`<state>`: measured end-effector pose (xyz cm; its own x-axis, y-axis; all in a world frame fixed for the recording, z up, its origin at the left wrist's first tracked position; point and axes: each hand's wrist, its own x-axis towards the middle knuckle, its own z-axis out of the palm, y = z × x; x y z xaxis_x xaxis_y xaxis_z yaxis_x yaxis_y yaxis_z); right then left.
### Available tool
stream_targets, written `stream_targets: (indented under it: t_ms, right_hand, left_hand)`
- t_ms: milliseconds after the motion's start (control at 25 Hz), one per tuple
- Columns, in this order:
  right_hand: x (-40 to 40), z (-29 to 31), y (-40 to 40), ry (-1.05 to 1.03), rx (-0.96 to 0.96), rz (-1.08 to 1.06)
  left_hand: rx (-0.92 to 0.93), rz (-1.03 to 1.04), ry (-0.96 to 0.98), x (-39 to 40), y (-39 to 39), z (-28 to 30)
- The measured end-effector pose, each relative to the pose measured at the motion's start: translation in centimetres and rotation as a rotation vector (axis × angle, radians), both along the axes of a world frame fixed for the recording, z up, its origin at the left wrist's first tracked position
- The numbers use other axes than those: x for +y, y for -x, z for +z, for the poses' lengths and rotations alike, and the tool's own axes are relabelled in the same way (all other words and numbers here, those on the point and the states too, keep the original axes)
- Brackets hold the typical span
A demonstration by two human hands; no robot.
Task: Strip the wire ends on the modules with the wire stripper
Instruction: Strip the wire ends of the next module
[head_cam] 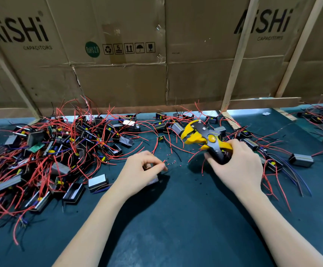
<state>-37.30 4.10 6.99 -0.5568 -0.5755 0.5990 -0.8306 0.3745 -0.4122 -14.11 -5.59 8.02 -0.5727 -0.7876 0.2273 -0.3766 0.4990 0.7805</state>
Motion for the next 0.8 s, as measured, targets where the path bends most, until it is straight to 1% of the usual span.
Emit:
stream_targets:
  t_ms: [40,80,120,160,200,240,320,360,400,520,640,720,800]
  right_hand:
    - [0.0,0.3,0.2,0.053,-0.076,0.007]
    - [0.0,0.5,0.5,0.116,-0.146,0.013]
    - [0.1,0.6,0.8,0.178,-0.202,0.015]
    - [0.2,0.8,1.0,0.235,-0.244,0.016]
    - [0.2,0.9,1.2,0.282,-0.278,0.019]
    - [0.4,1.0,1.4,0.319,-0.311,0.024]
    - [0.5,1.1,1.6,0.366,-0.373,0.032]
    - [0.5,1.2,1.7,0.384,-0.405,0.034]
    - [0.5,1.3,1.8,0.402,-0.440,0.036]
    - [0.5,1.4,2.0,0.429,-0.516,0.040]
    - [0.4,1.2,2.0,0.471,-0.554,0.093]
    - [0.3,1.1,1.7,0.500,-0.612,0.192]
    - [0.2,1.1,1.2,0.534,-0.737,0.377]
  left_hand:
    - [0.043,0.054,0.065,0.0,0.0,0.1]
    - [0.091,0.088,0.169,0.1,0.0,0.3]
    - [0.158,0.077,0.287,0.4,0.1,0.5]
    - [0.232,0.024,0.381,0.8,0.4,0.7]
    - [0.281,-0.061,0.428,1.3,0.8,0.9]
    - [0.281,-0.167,0.428,1.9,1.4,0.9]
    - [0.156,-0.345,0.343,3.1,2.6,0.7]
    - [0.102,-0.381,0.308,3.4,2.9,0.4]
    - [0.081,-0.374,0.296,3.3,2.9,0.0]
    - [0.093,-0.226,0.339,2.1,1.5,-0.2]
    - [0.069,0.024,0.448,0.7,0.4,0.4]
    - [0.073,0.236,0.520,-0.7,-0.3,0.8]
    - [0.060,0.430,0.545,-2.3,-1.8,0.8]
